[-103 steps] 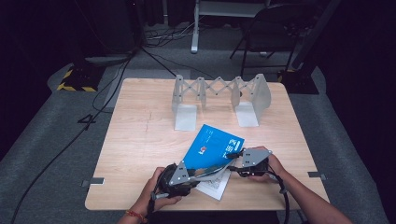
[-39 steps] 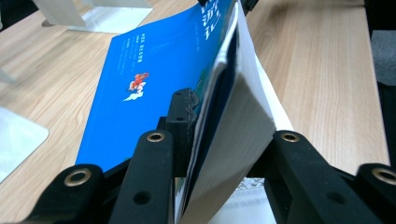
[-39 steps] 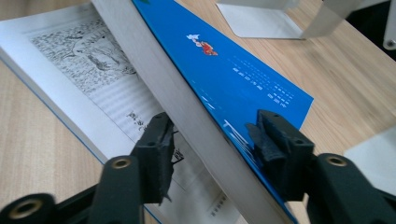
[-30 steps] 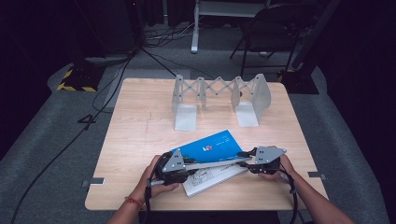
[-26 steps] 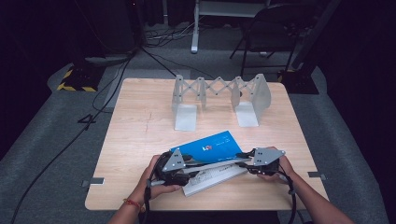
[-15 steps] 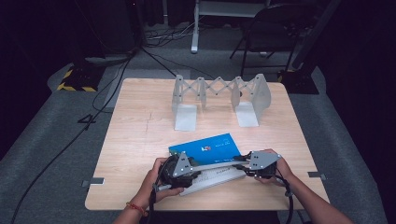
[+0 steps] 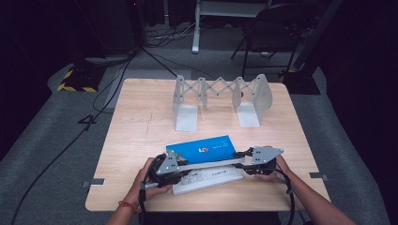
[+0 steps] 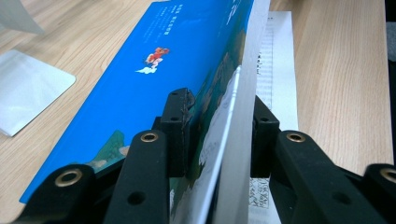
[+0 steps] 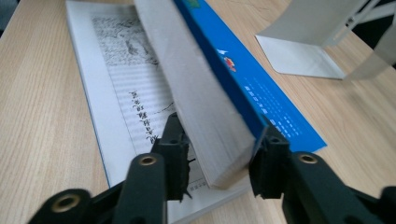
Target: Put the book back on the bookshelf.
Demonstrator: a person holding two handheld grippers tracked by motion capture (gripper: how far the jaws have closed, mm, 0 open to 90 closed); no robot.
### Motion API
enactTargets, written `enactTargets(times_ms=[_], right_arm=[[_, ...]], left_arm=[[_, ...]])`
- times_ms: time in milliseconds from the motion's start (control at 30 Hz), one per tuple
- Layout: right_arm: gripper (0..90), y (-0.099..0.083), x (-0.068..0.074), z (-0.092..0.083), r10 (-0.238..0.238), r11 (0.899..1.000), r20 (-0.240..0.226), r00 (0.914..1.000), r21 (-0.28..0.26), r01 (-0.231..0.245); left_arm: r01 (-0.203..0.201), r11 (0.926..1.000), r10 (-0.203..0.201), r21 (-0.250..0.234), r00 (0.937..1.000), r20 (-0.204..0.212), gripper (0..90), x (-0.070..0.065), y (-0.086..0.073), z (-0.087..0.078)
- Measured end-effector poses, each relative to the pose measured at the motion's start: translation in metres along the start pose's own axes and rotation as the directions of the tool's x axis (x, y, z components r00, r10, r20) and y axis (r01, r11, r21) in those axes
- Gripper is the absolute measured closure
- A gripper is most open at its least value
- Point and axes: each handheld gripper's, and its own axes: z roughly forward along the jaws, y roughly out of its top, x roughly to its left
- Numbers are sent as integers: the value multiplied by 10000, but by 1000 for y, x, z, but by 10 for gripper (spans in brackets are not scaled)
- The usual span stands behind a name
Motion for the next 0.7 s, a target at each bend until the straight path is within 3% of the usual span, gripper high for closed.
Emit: enactTargets(times_ms=[167, 367, 567, 667, 700], right_arm=[[723, 7, 7, -5, -661, 9977, -71, 9978, 129, 662], [744, 2, 13, -24, -595, 9981, 118, 9982, 181, 593], [745, -7, 10, -43, -221, 9996, 496, 9985, 188, 212], [745, -11, 7, -49, -10, 9998, 679, 9977, 220, -5], [745, -10, 7, -50, 28, 9998, 678, 9977, 202, -42]], left_arm=[[27, 9999, -22, -140, 9992, 392, 648, 11, 0, 3], [-148, 9996, 169, -237, 9956, 917, 634, 17, 13, 20], [-257, 9992, 292, -290, 9915, 1272, 625, 24, 30, 40], [-131, 9998, 150, -167, 9929, 1176, 567, 24, 34, 44], [46, 10000, -40, -75, 9969, 792, 534, 22, 35, 42]])
